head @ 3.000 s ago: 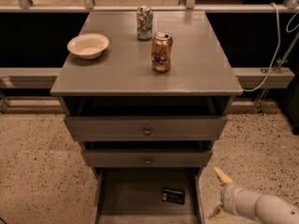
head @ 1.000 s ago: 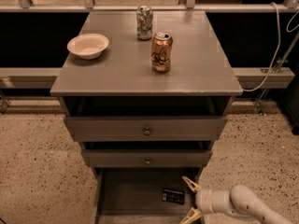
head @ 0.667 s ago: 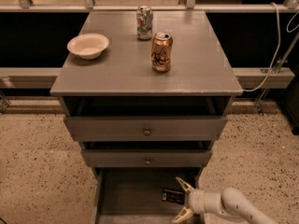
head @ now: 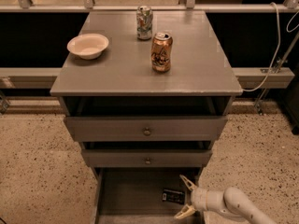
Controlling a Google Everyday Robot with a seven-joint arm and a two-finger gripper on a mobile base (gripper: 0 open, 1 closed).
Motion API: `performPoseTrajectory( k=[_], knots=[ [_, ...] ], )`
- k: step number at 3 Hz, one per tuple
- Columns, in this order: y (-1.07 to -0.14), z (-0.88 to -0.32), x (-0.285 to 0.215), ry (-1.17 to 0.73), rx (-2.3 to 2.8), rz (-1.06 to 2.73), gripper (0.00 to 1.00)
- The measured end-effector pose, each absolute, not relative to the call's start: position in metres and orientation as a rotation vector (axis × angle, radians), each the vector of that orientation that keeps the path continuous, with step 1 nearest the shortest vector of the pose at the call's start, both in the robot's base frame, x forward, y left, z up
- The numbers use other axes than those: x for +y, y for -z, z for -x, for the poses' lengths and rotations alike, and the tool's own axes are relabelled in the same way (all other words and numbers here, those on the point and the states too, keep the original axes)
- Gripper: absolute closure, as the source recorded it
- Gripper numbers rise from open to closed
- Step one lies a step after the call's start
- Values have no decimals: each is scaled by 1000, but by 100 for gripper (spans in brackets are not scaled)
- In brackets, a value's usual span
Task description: Pick rxbar chocolate from bottom drawer and place on counter
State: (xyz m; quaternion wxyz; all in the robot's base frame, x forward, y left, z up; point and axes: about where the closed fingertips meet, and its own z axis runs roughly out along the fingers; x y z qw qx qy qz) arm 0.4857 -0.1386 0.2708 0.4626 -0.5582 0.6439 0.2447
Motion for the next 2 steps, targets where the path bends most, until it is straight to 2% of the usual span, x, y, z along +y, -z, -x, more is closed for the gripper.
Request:
performPoseTrajectory(
  k=[2],
  knots=[
    [-231, -495, -154, -443, 1757, 1375, 0]
  ],
)
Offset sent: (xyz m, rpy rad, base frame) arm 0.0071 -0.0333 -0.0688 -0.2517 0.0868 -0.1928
